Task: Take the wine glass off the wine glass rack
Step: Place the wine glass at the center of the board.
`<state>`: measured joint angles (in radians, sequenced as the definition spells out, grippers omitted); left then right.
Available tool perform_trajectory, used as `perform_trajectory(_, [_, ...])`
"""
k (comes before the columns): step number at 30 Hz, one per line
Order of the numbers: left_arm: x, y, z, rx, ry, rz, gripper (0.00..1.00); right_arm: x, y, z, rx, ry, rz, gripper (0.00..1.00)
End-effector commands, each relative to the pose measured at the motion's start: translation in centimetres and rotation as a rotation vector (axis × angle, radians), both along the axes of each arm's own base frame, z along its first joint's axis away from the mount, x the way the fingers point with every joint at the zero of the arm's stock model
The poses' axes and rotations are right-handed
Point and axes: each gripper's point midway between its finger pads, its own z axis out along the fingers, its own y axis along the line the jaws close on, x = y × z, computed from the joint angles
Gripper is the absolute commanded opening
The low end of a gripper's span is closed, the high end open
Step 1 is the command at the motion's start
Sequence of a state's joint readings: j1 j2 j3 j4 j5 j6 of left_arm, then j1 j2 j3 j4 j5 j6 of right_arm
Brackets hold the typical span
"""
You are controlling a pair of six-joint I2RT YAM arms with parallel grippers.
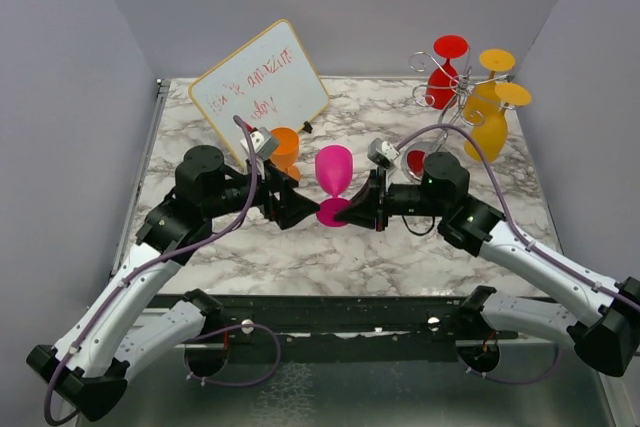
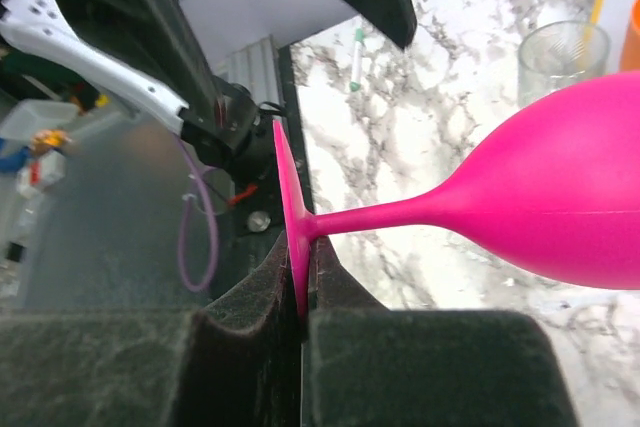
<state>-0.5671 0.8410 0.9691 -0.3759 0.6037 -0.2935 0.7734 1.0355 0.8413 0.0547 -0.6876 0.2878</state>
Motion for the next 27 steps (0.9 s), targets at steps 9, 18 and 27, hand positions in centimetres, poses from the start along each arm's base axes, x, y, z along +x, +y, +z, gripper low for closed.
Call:
perform_trajectory(9, [3.9, 2.6, 0.9, 0.1, -0.028, 0.251, 0.92, 3.0, -0.1, -5.0, -0.107, -0.485, -0.059, 0.01])
perform_trajectory(18, [6.0, 5.0, 2.5, 0.124, -0.036, 0.258, 0.93, 0.6, 1.5, -8.3, -0.189, -0.824, 0.1, 0.01])
perform_trajectory(27, [3.4, 3.5, 3.2, 0.068, -0.074, -0.093, 0.92, -1.6, 0.9, -10.6, -0.226, -1.046, 0.244, 0.01])
